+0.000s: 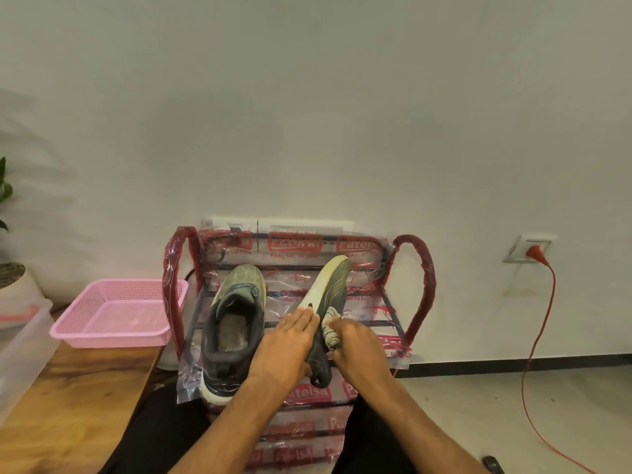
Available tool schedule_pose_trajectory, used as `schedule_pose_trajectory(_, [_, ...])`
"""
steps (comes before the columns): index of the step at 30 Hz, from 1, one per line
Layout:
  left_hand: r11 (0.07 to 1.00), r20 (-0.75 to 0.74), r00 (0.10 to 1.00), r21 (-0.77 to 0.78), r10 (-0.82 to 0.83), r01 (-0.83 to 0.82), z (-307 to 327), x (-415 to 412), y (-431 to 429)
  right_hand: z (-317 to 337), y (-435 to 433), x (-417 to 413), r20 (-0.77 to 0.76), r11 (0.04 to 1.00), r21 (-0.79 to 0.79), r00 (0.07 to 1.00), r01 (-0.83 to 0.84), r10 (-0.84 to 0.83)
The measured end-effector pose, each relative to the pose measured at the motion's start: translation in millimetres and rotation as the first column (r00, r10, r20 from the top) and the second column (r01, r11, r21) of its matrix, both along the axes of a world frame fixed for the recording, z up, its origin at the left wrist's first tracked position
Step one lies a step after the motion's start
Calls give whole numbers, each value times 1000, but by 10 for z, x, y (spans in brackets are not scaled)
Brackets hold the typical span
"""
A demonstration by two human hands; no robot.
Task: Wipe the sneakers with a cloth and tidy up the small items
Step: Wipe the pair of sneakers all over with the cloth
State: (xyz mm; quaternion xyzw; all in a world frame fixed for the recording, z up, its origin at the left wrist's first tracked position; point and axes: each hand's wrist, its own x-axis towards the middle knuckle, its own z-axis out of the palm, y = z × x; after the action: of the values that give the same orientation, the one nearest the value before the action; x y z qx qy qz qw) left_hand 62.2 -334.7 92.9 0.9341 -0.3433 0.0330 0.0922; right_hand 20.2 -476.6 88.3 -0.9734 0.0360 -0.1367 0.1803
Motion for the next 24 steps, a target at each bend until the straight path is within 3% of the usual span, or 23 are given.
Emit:
schedule_pose_trajectory(5, [999, 7, 1000, -46, 15, -14, -8, 46, 44, 25, 98, -85, -4, 994, 7, 994, -106, 107])
schedule_pose_trajectory(10, [999, 33, 999, -33, 17, -16, -47, -17, 24, 28, -120, 84, -65, 997, -74, 998, -10, 5])
schedule_pose_trajectory(16, [991, 41, 995, -106, 89, -84, -138, -101, 75, 190, -252, 172, -29, 980, 137, 990, 144, -141])
schedule_pose_trajectory(20, [991, 73, 993, -108, 91, -83, -161, -163, 32, 208, -137, 139, 17, 977, 204, 998, 61, -66])
schedule_pose_trajectory(24, [993, 54, 997, -105, 63, -57, -184, -178, 36, 154, -39, 108, 8, 990, 140, 1000, 0, -2])
